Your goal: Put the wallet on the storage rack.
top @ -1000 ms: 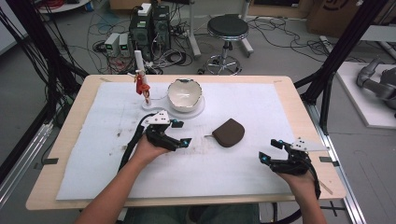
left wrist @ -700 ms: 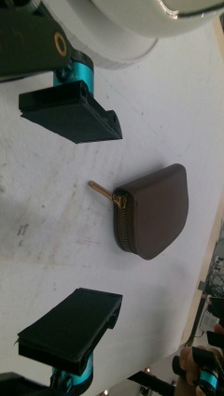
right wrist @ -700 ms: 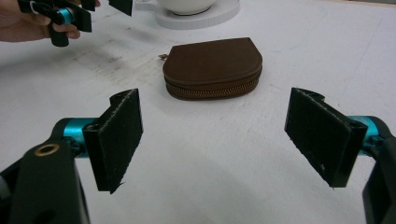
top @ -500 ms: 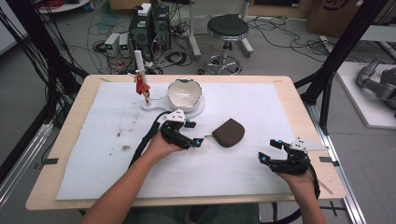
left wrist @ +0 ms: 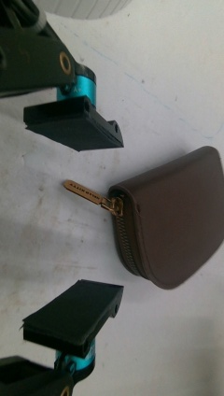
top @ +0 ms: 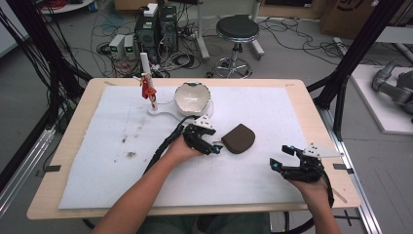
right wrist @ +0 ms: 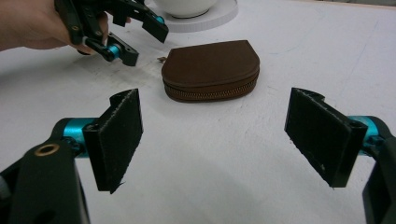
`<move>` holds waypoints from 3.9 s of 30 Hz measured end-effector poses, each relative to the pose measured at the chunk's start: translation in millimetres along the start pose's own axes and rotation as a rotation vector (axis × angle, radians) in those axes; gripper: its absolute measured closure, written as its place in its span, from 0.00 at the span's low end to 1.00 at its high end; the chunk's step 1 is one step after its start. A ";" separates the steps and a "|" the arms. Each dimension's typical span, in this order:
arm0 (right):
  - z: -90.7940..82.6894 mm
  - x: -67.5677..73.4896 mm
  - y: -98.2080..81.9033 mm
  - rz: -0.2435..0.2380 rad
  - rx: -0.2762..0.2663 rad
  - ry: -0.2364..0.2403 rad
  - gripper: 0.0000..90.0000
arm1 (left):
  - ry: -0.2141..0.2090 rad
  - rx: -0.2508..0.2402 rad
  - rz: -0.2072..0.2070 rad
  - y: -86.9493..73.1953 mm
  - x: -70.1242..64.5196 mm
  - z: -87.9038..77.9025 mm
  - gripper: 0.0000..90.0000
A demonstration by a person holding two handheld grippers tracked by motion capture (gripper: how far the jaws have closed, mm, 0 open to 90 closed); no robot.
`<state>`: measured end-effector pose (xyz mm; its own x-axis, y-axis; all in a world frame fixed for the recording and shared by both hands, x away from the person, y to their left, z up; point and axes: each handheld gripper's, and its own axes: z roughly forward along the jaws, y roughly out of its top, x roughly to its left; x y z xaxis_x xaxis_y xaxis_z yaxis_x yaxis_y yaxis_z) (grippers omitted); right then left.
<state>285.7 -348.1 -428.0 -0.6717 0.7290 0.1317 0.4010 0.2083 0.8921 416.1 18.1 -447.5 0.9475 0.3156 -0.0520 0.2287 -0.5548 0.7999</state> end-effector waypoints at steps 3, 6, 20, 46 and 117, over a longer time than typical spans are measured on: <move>-0.1 -0.8 -0.5 0.002 -0.001 0.000 0.22 | 0.002 0.017 0.013 0.1 1.1 4.4 0.43; 0.3 -0.9 -0.6 0.002 -0.001 0.000 0.22 | 0.013 0.034 0.024 -1.2 1.7 8.0 0.50; 2.9 2.4 0.7 -0.009 0.007 0.009 0.22 | 0.019 0.077 0.108 -0.5 -3.5 8.8 0.93; 2.4 1.2 -1.4 -0.004 0.004 0.005 0.22 | -0.216 -0.183 0.027 13.3 1.4 -41.3 0.98; 11.7 3.4 -0.8 -0.006 0.029 0.014 0.22 | 0.131 -0.410 -0.168 22.6 114.9 -164.8 0.99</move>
<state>290.4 -338.1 -433.3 -0.6831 0.7182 0.1325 0.4145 0.2319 0.8800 493.2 168.6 -336.9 0.8626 0.4844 -0.1459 0.2442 -0.1460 0.9587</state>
